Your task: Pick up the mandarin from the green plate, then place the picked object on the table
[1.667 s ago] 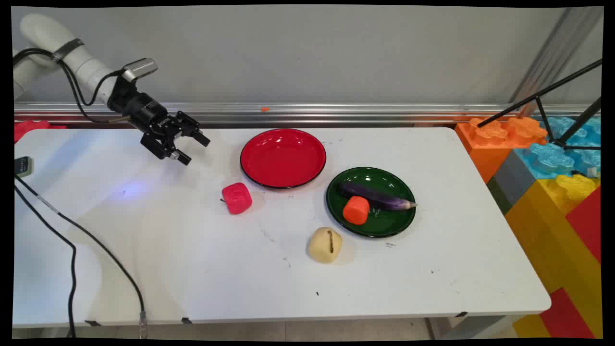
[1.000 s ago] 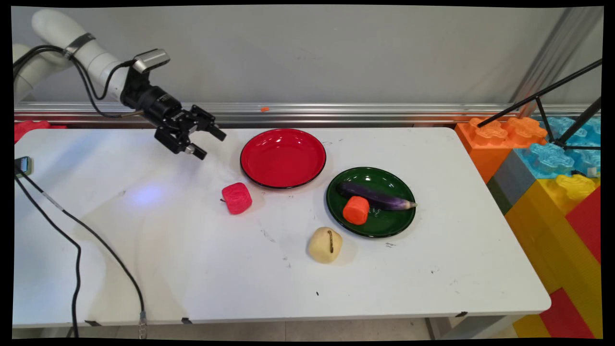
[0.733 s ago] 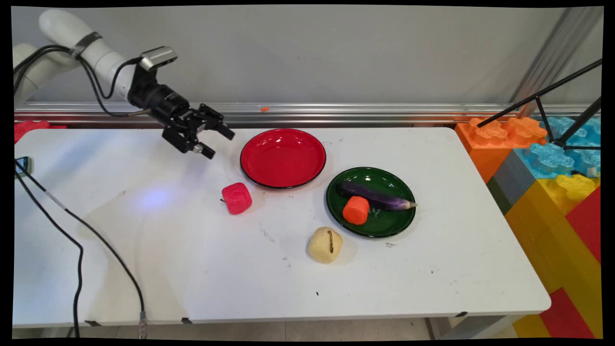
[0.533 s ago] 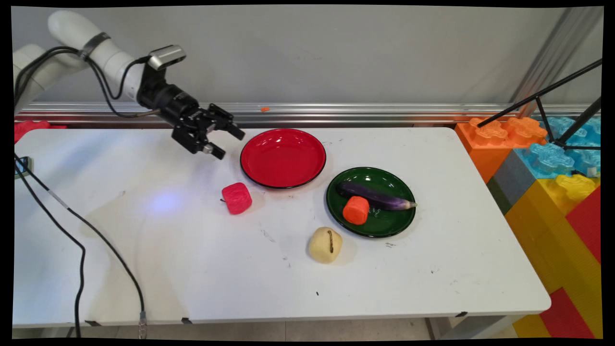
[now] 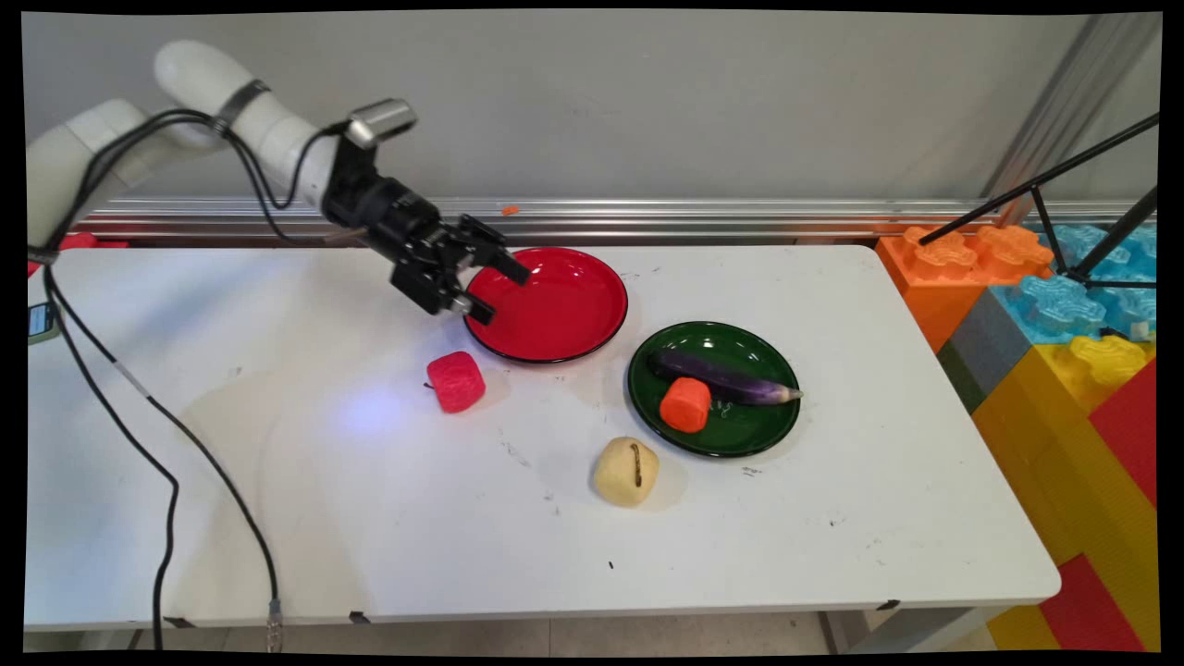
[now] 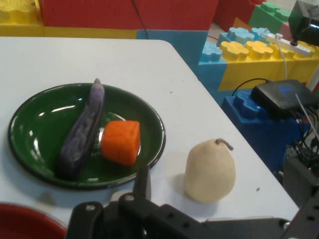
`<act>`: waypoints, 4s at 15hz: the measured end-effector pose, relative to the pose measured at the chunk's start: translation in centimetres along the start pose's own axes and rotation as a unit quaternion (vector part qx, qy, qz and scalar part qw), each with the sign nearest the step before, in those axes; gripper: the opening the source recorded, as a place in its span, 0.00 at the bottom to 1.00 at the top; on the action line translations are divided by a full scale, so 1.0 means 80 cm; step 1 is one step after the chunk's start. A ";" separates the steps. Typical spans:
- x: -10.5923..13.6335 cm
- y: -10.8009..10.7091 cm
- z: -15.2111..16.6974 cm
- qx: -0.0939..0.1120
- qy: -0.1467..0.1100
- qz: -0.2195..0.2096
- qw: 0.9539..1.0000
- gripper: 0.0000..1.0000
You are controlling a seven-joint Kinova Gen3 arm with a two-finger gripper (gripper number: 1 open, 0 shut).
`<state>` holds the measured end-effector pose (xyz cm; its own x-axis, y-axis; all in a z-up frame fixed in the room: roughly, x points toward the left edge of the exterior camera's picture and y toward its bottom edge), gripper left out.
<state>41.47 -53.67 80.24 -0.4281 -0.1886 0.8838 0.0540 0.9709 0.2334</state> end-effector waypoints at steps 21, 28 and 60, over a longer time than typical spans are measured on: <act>-0.007 -0.064 0.185 -0.017 -0.014 -0.002 1.000 1.00; -0.016 -0.093 0.230 -0.017 -0.020 0.002 1.000 1.00; -0.041 -0.139 0.288 -0.005 -0.039 0.027 0.999 0.00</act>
<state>21.51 -60.43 65.40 -0.4933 -0.1236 0.8610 0.0878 0.9777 0.1906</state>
